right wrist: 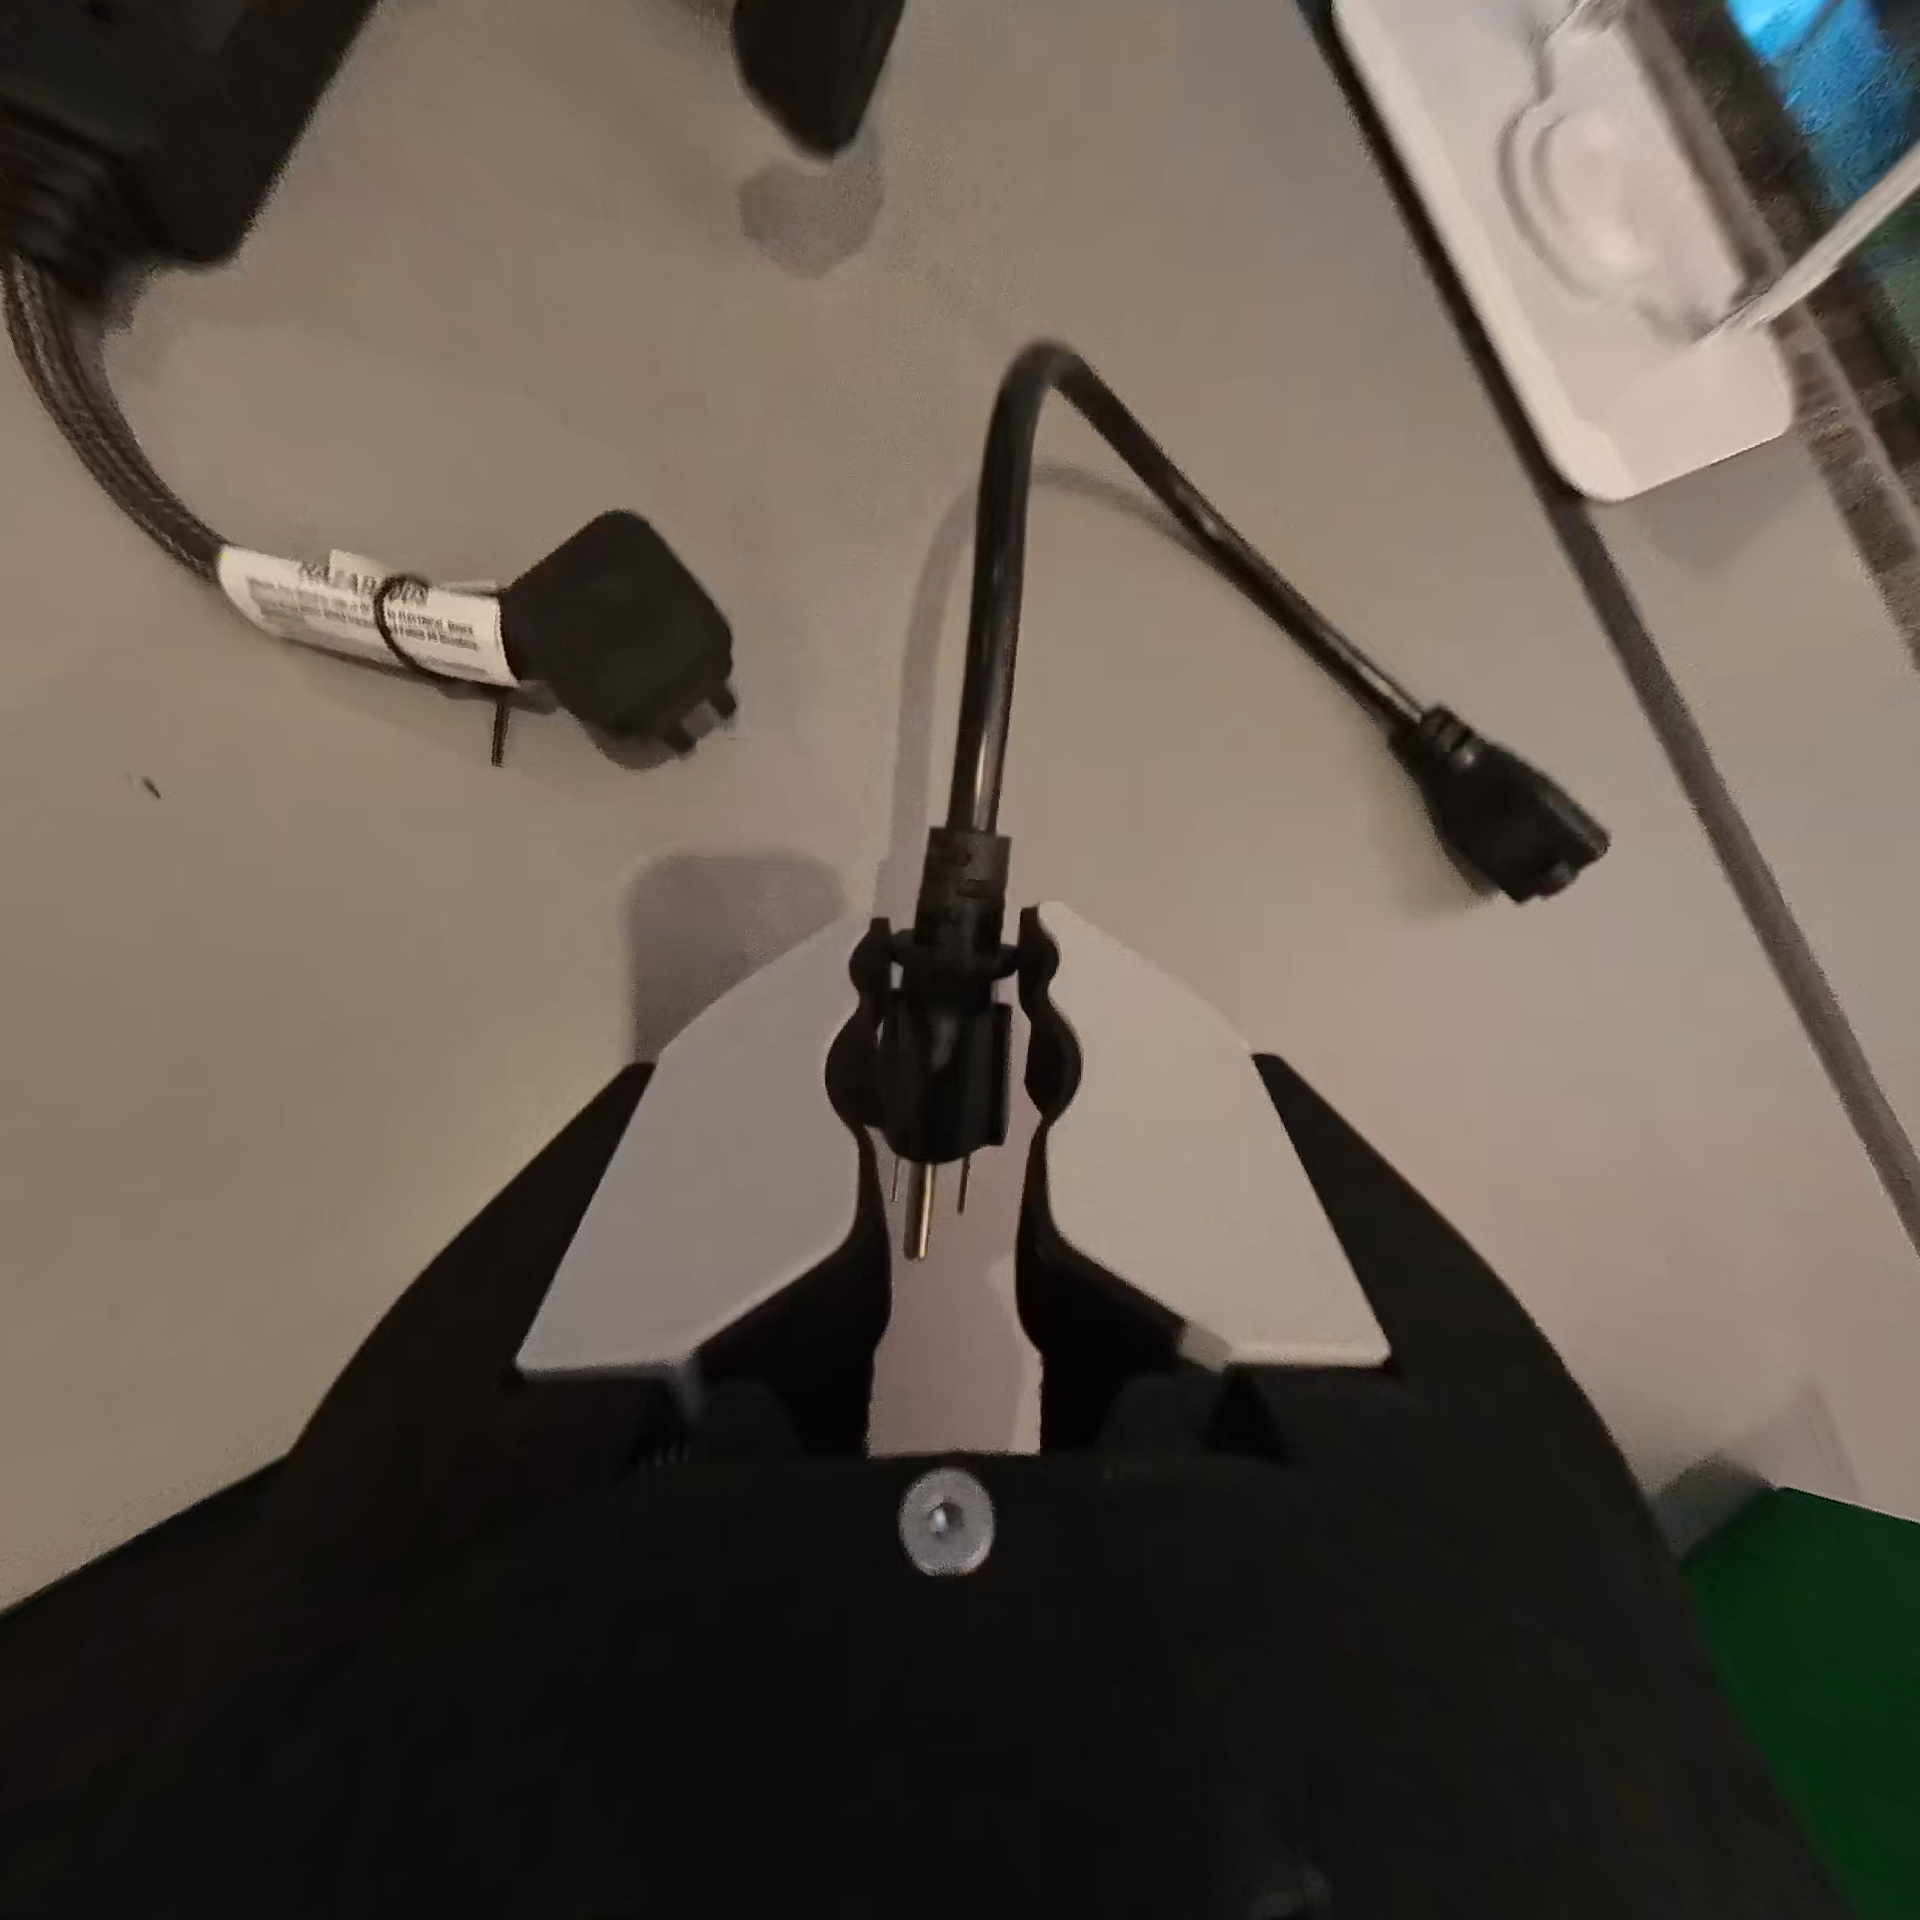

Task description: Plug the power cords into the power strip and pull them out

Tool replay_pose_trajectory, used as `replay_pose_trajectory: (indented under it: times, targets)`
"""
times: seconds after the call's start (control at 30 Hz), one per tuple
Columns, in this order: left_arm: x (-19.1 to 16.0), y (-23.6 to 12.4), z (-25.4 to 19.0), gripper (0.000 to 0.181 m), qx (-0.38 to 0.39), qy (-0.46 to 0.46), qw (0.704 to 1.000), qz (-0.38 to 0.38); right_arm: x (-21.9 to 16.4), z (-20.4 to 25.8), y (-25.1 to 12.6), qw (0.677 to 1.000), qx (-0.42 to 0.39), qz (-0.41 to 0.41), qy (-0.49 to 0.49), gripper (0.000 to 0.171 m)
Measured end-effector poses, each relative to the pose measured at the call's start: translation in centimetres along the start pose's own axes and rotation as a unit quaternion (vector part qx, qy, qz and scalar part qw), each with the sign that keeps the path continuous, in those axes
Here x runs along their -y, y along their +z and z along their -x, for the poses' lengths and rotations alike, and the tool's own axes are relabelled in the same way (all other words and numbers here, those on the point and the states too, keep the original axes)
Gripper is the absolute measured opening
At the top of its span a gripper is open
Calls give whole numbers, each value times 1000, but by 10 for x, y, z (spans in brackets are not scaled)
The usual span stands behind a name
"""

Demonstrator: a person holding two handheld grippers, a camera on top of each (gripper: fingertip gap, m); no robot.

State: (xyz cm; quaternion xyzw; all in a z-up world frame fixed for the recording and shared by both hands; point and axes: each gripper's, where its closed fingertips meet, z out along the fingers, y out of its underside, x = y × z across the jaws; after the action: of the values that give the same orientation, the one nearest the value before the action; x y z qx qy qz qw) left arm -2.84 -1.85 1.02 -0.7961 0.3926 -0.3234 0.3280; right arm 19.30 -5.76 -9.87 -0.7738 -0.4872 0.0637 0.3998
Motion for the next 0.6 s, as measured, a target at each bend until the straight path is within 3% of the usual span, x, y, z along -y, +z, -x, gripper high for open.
replay_pose_trajectory:
  times: [0.23, 0.37, 0.6]
  targets:
    - [-1, 5, -3, 4, -1, 5, 1000, 11, 76, -83, -105, 980, -117, -151, 58, 23]
    - [-2, 5, -3, 4, 0, 7, 1000, 13, 94, -132, -171, 975, -174, -127, 50, 22]
    - [-2, 9, -5, 4, -8, 6, 1000, 16, 95, -174, -273, 966, -244, -63, 49, 23]
